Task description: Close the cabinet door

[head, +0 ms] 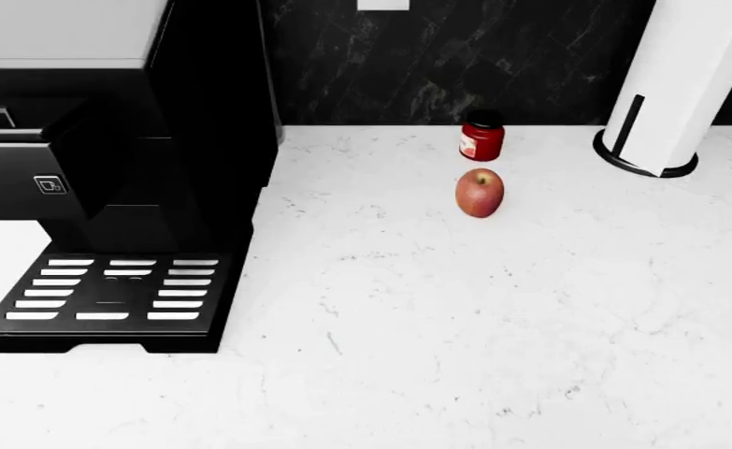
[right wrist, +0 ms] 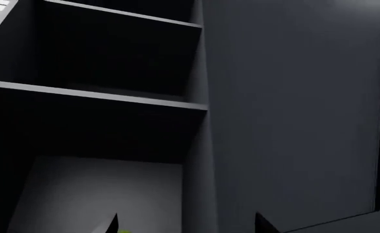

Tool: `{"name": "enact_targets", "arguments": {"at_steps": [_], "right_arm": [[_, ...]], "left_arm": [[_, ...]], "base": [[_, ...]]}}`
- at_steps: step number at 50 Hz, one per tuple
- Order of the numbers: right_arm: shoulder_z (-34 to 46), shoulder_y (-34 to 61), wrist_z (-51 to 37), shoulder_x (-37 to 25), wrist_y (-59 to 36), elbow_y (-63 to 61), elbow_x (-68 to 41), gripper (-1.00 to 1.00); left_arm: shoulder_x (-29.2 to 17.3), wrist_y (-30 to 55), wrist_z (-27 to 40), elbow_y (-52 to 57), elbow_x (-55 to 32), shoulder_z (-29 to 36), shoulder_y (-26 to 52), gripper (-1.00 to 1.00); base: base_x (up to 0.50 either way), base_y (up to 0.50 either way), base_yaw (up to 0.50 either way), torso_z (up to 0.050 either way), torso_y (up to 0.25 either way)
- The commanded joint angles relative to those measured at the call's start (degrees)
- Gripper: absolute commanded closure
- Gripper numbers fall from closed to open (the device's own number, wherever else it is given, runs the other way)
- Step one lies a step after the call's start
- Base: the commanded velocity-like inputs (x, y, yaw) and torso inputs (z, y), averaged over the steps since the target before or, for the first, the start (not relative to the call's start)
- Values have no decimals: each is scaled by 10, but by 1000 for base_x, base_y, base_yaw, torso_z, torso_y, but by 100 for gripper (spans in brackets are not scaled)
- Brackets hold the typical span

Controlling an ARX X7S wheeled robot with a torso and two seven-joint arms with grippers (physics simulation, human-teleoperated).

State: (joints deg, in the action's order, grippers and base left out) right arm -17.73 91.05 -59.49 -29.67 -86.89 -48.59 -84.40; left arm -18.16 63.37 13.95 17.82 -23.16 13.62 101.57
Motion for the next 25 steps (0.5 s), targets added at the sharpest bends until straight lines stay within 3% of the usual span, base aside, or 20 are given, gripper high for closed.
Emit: {"name": "enact_targets", "arguments": {"at_steps": [1, 25], "right_arm": [[-2, 1, -94, -47, 29, 8, -124, -100], [-43, -88, -96, -83, 68, -22, -155, -100]], "left_arm": [[1, 1, 2, 2, -2, 2, 0, -100], [-1, -1, 5, 0, -5, 5, 0, -100]], "base": [[0, 0, 0, 0, 0], [0, 0, 0, 0, 0]]}}
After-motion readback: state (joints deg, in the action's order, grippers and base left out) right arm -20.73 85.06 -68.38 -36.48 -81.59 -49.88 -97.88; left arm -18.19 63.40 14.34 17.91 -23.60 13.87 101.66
